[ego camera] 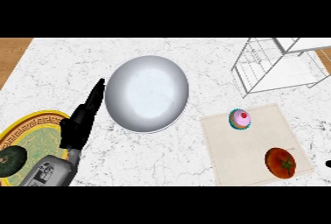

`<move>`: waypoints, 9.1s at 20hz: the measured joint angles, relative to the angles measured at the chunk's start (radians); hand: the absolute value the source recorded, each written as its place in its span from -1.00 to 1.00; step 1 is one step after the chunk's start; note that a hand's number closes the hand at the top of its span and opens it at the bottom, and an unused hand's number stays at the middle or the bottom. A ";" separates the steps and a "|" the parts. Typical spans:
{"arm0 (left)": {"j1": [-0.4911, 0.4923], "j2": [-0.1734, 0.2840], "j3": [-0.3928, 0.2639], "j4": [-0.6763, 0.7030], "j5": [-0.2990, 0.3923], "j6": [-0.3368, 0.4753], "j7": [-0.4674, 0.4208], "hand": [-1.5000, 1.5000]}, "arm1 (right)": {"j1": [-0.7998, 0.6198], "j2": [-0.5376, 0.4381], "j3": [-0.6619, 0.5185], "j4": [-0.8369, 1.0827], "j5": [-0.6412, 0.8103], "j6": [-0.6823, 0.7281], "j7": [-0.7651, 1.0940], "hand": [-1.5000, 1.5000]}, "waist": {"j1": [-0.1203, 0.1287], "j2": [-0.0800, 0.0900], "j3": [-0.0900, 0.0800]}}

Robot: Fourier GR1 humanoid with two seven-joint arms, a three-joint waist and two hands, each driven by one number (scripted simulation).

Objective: Pick the tomato from the placemat and place it in the tiered shelf

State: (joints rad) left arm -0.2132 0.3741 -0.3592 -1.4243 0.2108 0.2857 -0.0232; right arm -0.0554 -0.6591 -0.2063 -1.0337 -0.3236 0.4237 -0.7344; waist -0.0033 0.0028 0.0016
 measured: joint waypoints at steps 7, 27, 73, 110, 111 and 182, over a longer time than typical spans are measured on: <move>0.013 -0.020 0.012 0.004 -0.028 -0.003 -0.002 0.00 | 0.088 -0.117 0.022 -0.196 0.088 0.001 0.066 -1.00 | -0.008 -0.005 -0.002; 0.035 -0.053 0.078 -0.008 -0.072 -0.065 0.010 0.00 | 0.474 -0.150 -0.030 -0.851 0.475 -0.101 0.342 -1.00 | -0.011 -0.006 -0.002; 0.024 -0.227 0.270 -0.019 -0.279 -0.240 0.069 0.00 | 0.334 0.347 -0.027 -0.830 1.081 0.003 0.366 -1.00 | 0.001 -0.003 -0.002; 0.037 -0.291 0.324 -0.011 -0.349 -0.288 0.047 0.00 | 0.299 0.457 0.089 -0.750 1.317 -0.120 0.348 1.00 | 0.000 -0.004 -0.004; 0.035 -0.291 0.324 -0.012 -0.350 -0.288 0.050 0.00 | 0.294 0.493 0.125 -0.775 1.348 -0.102 0.417 1.00 | 0.002 -0.004 -0.004; 0.039 -0.313 0.335 -0.010 -0.371 -0.304 0.030 0.00 | -0.808 0.190 -0.049 -0.367 1.184 -0.536 1.057 1.00 | 0.016 0.001 -0.001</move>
State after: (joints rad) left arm -0.1746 0.0606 -0.0246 -1.4341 -0.1599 -0.0181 0.0068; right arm -0.8630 -0.4687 -0.2550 -1.4009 0.8600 -0.1121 0.3224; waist 0.0123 0.0033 0.0006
